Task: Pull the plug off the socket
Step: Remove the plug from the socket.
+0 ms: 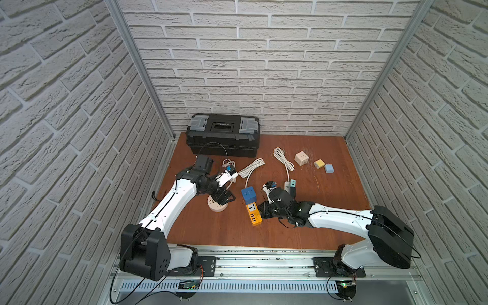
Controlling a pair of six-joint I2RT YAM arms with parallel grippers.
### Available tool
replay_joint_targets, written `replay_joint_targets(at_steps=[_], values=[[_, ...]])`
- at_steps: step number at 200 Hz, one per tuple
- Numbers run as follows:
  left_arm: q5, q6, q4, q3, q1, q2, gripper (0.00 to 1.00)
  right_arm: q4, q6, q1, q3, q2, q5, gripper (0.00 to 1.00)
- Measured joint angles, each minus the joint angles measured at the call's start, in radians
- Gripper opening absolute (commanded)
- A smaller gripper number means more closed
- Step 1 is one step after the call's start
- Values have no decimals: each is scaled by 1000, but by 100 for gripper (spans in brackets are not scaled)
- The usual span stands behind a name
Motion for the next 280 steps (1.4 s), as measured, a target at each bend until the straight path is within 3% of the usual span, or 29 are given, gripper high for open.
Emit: replay_joint_targets(at_steps=[104, 181, 280], values=[[-34, 6, 97, 29, -134, 182, 92, 141, 112, 28, -94, 69, 3, 3], [-66, 12, 132, 104, -153, 277, 93, 174, 142, 42, -110, 70, 27, 3], [-82, 116, 130, 117, -219, 341, 91, 225, 164, 58, -111, 95, 41, 3]])
